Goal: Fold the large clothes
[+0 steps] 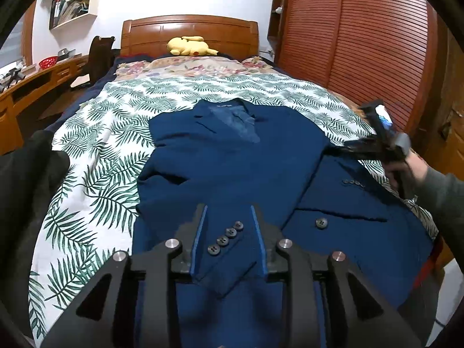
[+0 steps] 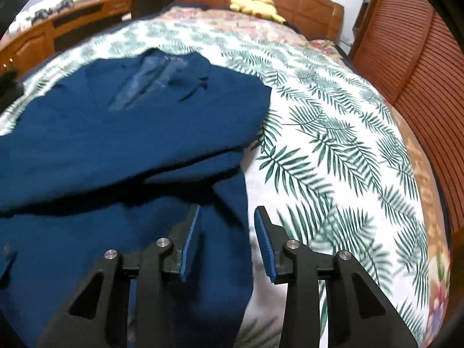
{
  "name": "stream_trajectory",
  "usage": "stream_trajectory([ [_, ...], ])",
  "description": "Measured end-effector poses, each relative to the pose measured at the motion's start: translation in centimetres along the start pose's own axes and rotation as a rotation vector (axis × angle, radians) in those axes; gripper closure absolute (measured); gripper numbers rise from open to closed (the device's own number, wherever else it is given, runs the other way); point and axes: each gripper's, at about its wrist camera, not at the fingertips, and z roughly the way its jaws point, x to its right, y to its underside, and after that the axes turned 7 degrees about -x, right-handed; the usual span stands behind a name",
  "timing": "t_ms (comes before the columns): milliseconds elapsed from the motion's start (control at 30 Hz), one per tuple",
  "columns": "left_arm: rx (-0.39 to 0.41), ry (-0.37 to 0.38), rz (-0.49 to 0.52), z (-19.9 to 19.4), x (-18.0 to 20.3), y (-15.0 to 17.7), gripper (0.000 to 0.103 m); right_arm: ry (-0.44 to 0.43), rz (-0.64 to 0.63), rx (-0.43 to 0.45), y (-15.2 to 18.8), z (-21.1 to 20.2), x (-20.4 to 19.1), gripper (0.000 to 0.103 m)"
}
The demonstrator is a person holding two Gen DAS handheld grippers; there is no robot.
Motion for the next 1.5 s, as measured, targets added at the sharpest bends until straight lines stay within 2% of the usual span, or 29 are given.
stream_trajectory([
  [67, -0.008, 0.001, 0.005, 0.2, 0.2, 0.1, 0.074, 0.009, -0.013, -0.008, -0.9, 1.1, 0.0, 0.068],
  [100, -0.013, 0.000, 0.009, 0.3, 0.2, 0.1, 0.074, 0.007, -0.021, -0.007, -1.4, 1.6, 0.1, 0.073],
  [133, -0.018, -0.002, 0.011, 0.5, 0.3, 0.1, 0.074, -0.014, -0.031, -0.007, -1.7, 2.0, 0.2, 0.090],
  [200, -0.029, 0.000, 0.015, 0.8, 0.4, 0.2, 0.073, -0.029, -0.036, 0.007, -2.1, 2.0, 0.6, 0.098],
  [267, -0.036, 0.001, 0.014, 1.1, 0.4, 0.1, 0.073, 0.030, 0.011, 0.003, -2.2, 2.3, 2.1, 0.099],
  [300, -0.040, 0.002, 0.014, 1.4, 0.4, 0.0, 0.072, 0.054, 0.077, -0.019, -2.1, 2.9, 3.4, 0.100],
  [367, -0.041, 0.007, 0.015, 1.5, 0.5, -0.1, 0.072, -0.003, 0.166, -0.066, -1.5, 4.2, 5.5, 0.100],
  [500, -0.035, 0.014, 0.014, 1.5, 0.7, -0.3, 0.070, 0.017, 0.141, -0.047, -0.7, 3.6, 5.2, 0.100],
  [533, -0.033, 0.013, 0.016, 1.4, 0.8, -0.3, 0.070, 0.016, 0.147, -0.053, -0.6, 3.3, 5.2, 0.095],
  [667, -0.026, 0.007, 0.017, 1.2, 0.9, -0.1, 0.070, 0.022, 0.143, -0.042, 0.5, 1.4, 5.1, 0.088],
  [800, -0.025, -0.002, 0.015, 0.9, 0.8, 0.1, 0.069, -0.022, 0.124, -0.016, 2.8, -1.5, 4.2, 0.069],
  [900, -0.027, -0.006, 0.016, 0.8, 0.9, 0.3, 0.069, -0.052, 0.117, -0.002, 4.9, -3.3, 3.4, 0.062],
  [1233, -0.018, -0.007, 0.037, 0.5, 1.6, 0.6, 0.068, -0.111, 0.093, 0.016, 10.9, -7.4, 0.0, 0.057],
  [1500, -0.013, -0.060, 0.052, -1.0, 1.5, 1.7, 0.067, -0.134, 0.078, 0.013, 14.3, -9.3, -2.0, 0.049],
])
